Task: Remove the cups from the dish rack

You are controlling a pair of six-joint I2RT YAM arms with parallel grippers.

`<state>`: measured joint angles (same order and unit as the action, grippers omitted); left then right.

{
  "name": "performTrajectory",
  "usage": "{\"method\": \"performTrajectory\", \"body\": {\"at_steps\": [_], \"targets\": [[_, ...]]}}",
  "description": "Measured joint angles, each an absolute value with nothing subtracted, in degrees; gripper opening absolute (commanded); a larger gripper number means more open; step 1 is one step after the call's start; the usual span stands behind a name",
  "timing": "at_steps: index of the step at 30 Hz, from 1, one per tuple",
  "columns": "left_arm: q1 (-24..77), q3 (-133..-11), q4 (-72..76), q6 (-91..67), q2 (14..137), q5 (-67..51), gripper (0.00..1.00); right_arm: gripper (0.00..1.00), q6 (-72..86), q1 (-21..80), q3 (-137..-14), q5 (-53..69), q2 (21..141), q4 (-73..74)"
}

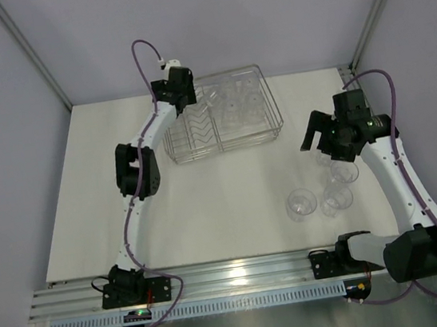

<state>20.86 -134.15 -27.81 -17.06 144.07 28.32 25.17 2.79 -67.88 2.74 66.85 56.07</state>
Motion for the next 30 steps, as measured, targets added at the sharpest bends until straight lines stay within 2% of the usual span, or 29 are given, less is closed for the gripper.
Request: {"method": "performTrajectory", "body": {"at_steps": [12, 15, 18, 27, 29, 30], "targets": [[19.5, -132.5, -22.3, -16.4, 144.2, 26.3, 1.0, 0.99, 25.1, 3.8, -67.9, 4.2, 70.0, 55.5], [19.0, -132.1, -21.2, -16.6, 144.2, 25.3, 0.88, 0.99, 25.1, 3.8, -67.9, 4.3, 70.1, 55.3], [18.8, -132.0, -20.4, -16.3, 144.2, 24.2, 0.7, 0.99, 24.9, 3.8, -67.9, 4.3, 70.1, 55.2], [18.3, -130.3, -16.4, -15.7, 143.0, 23.8, 0.35, 0.99, 24.3, 3.8, -67.6, 4.3, 70.0, 54.3], [18.7, -129.0, -16.4, -14.9, 142.1, 23.9, 0.23, 0.99, 24.3, 3.8, -67.5, 4.3, 70.0, 54.3], [18.9, -128.4, -16.5, -14.5, 141.8, 24.0, 0.14, 0.99, 24.3, 3.8, -67.5, 4.3, 70.0, 54.2]]}}
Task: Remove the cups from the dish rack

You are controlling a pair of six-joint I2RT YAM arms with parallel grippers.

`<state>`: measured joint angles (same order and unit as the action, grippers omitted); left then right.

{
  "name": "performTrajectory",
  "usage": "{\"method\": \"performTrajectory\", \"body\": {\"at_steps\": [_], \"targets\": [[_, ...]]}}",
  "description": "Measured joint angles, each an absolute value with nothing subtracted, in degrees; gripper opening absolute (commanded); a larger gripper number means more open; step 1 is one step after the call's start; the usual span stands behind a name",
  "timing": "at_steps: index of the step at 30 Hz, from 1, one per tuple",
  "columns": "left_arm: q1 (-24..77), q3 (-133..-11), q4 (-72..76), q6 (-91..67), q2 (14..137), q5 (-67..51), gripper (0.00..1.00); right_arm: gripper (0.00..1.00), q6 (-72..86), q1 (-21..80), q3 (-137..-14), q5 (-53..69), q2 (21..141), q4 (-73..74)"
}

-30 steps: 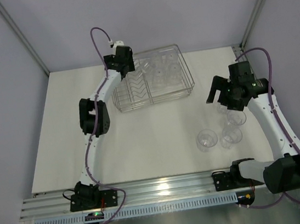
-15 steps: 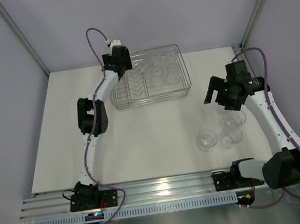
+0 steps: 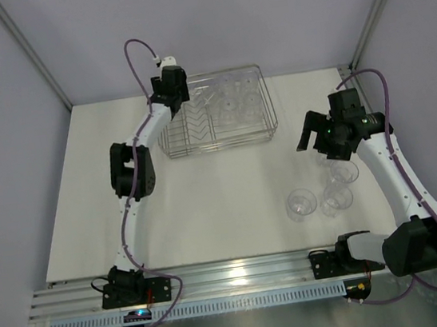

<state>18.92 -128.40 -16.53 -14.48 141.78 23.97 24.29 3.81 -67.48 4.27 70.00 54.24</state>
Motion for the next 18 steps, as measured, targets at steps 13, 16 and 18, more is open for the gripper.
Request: {"method": "performTrajectory", "body": {"at_steps": [13, 16, 18], "targets": [[22.6, -118.8, -20.4, -11.2, 131.2, 28.3, 0.0, 0.99, 24.3, 3.8, -66.5, 4.4, 69.3, 53.5], [23.5, -117.5, -20.7, -11.5, 127.3, 28.2, 0.0, 0.99, 24.3, 3.8, -65.9, 4.7, 68.9, 53.3], [24.3, -116.6, -21.3, -12.0, 124.4, 28.1, 0.0, 0.99, 24.3, 3.8, -65.6, 5.3, 68.8, 52.9]]}}
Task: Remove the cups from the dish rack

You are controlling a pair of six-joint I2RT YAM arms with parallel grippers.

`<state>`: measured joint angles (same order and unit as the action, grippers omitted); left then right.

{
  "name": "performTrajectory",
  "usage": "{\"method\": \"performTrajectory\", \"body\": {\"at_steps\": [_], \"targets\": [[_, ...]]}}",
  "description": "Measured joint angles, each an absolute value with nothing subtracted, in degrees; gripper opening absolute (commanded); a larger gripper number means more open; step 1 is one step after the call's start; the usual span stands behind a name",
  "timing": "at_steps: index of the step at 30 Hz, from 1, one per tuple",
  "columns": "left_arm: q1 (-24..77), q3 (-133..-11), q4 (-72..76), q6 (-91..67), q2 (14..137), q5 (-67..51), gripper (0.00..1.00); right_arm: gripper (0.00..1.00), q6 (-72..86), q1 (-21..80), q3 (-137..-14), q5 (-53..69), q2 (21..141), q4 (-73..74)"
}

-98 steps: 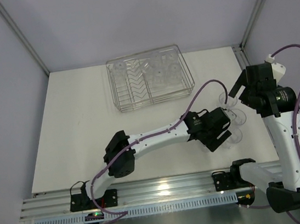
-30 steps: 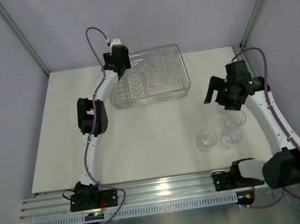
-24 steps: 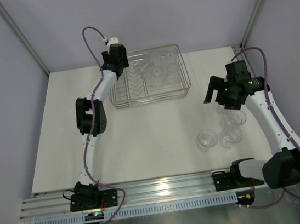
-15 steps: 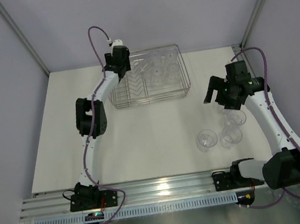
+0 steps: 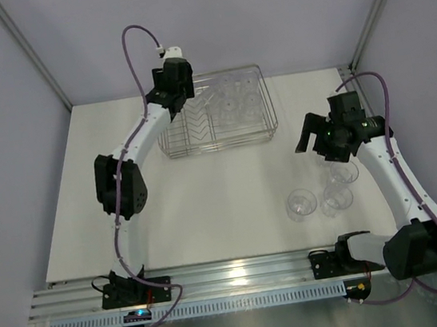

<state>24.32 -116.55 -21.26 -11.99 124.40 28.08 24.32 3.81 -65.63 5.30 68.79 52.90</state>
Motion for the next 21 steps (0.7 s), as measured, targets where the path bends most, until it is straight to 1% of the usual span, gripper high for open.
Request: {"method": "performTrajectory", "body": {"at_steps": [3, 5, 9, 12, 17, 21], "targets": [[25.4, -114.9, -23.2, -14.0, 120.0, 26.0, 0.0, 0.99, 24.3, 3.8, -65.2, 7.3, 68.5, 51.8], [25.8, -112.7, -24.8, -16.9, 116.2, 21.9, 0.0, 0.99, 24.3, 3.8, -64.6, 11.0, 67.9, 50.2], [25.9, -104.6, -25.1, -24.8, 107.8, 10.3, 0.0, 0.99, 25.1, 3.8, -62.6, 23.3, 66.2, 44.4], [25.7, -94.6, -22.0, -32.6, 100.5, 0.3, 0.0, 0.99, 27.8, 3.9, -58.9, 33.6, 64.3, 37.2], [25.8, -75.9, -9.0, -48.4, 91.0, -13.9, 0.0, 0.99, 35.2, 4.1, -52.7, 46.9, 62.4, 23.2], [25.9, -62.8, 3.3, -61.3, 86.6, -20.7, 0.0, 0.99, 42.7, 4.1, -46.2, 52.8, 61.2, 10.4]]}}
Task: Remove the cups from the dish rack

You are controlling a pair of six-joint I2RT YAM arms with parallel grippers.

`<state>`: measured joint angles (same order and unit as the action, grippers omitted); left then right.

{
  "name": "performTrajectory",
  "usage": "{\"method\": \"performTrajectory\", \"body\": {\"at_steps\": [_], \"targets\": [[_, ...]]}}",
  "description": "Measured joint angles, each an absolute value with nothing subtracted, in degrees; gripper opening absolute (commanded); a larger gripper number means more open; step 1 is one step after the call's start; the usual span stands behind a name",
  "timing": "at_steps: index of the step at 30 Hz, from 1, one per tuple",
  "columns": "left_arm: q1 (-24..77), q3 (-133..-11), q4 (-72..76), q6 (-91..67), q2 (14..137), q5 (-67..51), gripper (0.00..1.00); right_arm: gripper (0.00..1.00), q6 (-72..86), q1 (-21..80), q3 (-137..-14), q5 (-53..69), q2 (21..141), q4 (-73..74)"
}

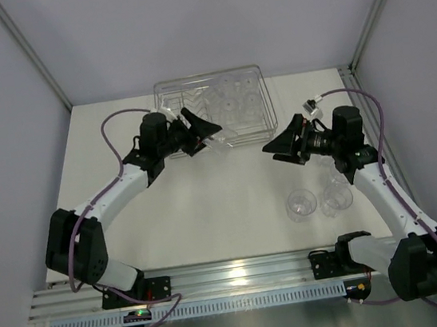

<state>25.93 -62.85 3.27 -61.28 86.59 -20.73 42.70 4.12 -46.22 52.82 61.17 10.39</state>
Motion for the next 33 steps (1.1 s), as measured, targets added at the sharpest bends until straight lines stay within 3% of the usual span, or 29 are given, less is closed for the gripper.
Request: {"method": "performTrajectory", "body": {"at_steps": [14, 17, 21, 22, 25, 27, 28, 32, 33], "targets": [[35.8, -47.8, 24.1, -82.2, 82.9, -23.0, 0.0, 0.96, 50.0, 12.1, -42.5, 54.4, 63.7, -3.5], [38.5, -47.3, 25.9, -84.0, 82.9, -21.8, 0.0, 0.82, 50.1, 13.4, -42.6, 53.5, 65.1, -3.9], [40.7, -47.2, 27.4, -85.1, 83.3, -19.6, 0.0, 0.42, 51.1, 13.8, -42.7, 53.4, 65.9, -4.8], [40.9, -47.2, 27.5, -85.4, 83.7, -19.2, 0.0, 0.25, 51.1, 13.8, -42.9, 53.1, 65.9, -5.1], [40.9, -47.0, 28.3, -87.0, 84.4, -18.1, 0.01, 0.14, 52.3, 13.9, -43.2, 53.4, 65.8, -6.0], [40.9, -46.9, 29.2, -88.2, 84.4, -18.1, 0.26, 0.06, 52.9, 13.9, -43.3, 53.8, 65.5, -6.7], [40.9, -46.9, 29.7, -88.4, 84.5, -18.0, 0.53, 0.04, 53.1, 13.9, -43.5, 53.7, 65.2, -6.9], [41.2, -46.9, 29.9, -87.7, 84.5, -17.5, 0.95, 0.04, 52.0, 14.0, -43.9, 52.9, 64.5, -5.4], [41.2, -46.9, 28.8, -86.7, 84.5, -17.1, 1.0, 0.04, 50.9, 14.2, -44.3, 52.0, 64.4, -4.2]]}}
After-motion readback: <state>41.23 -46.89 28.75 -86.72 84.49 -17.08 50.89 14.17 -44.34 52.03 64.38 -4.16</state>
